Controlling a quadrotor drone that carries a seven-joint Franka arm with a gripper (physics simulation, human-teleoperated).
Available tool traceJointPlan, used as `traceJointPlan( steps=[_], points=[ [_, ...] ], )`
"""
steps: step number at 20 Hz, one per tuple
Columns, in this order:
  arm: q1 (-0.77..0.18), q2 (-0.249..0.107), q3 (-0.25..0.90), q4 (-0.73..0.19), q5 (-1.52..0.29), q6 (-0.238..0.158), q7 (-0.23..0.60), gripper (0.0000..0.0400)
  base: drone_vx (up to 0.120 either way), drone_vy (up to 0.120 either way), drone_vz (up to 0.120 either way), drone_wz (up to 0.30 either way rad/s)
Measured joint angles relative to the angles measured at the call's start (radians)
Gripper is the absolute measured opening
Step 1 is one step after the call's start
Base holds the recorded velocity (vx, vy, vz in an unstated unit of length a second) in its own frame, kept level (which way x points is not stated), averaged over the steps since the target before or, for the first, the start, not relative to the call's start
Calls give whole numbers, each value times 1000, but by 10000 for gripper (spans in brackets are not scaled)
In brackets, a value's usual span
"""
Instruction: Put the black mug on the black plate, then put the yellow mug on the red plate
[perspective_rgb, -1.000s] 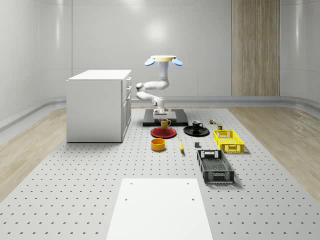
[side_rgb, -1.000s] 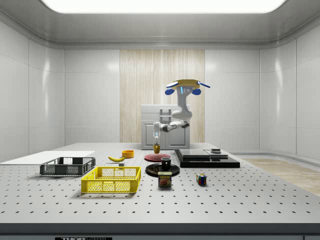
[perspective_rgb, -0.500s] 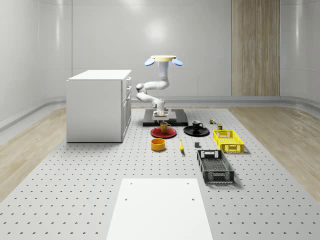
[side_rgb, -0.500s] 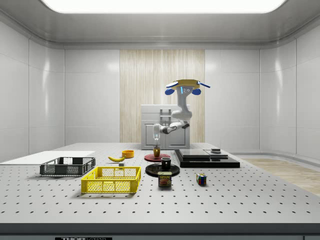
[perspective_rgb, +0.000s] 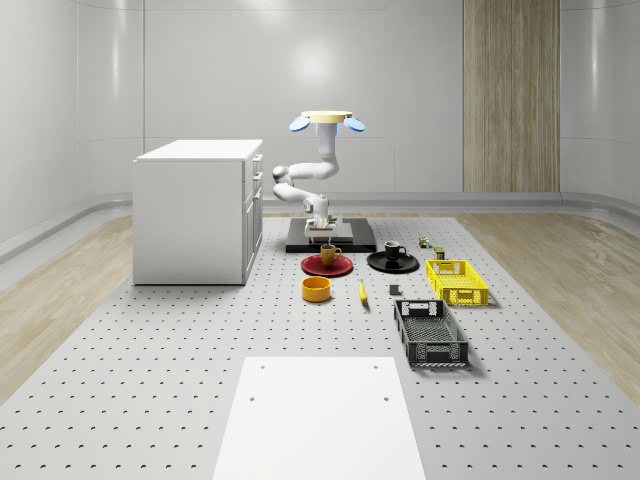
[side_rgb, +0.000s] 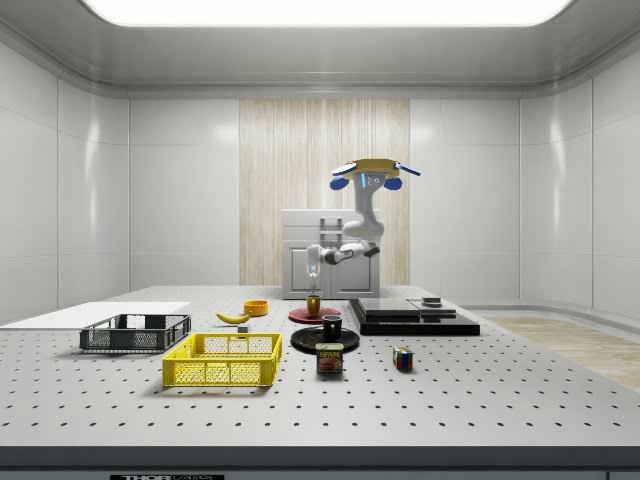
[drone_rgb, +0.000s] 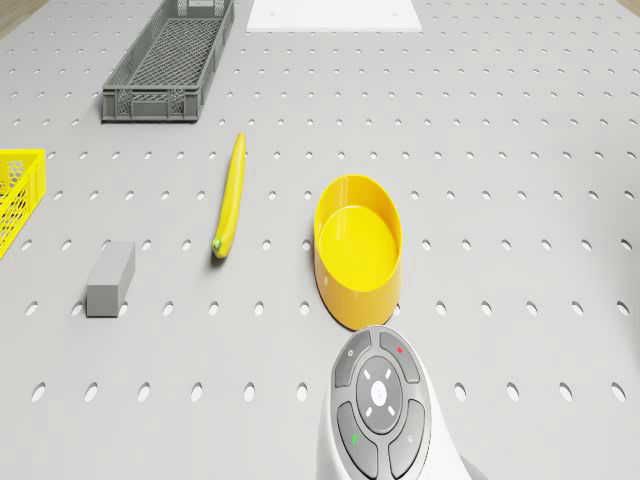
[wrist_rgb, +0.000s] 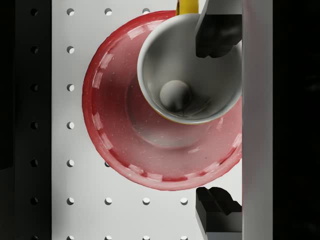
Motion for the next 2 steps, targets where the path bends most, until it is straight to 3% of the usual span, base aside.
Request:
traceJointPlan(
  steps=[2],
  points=[
    [3, -1, 9, -6, 8, -6, 0, 392, 0, 0, 0, 0]
  ],
)
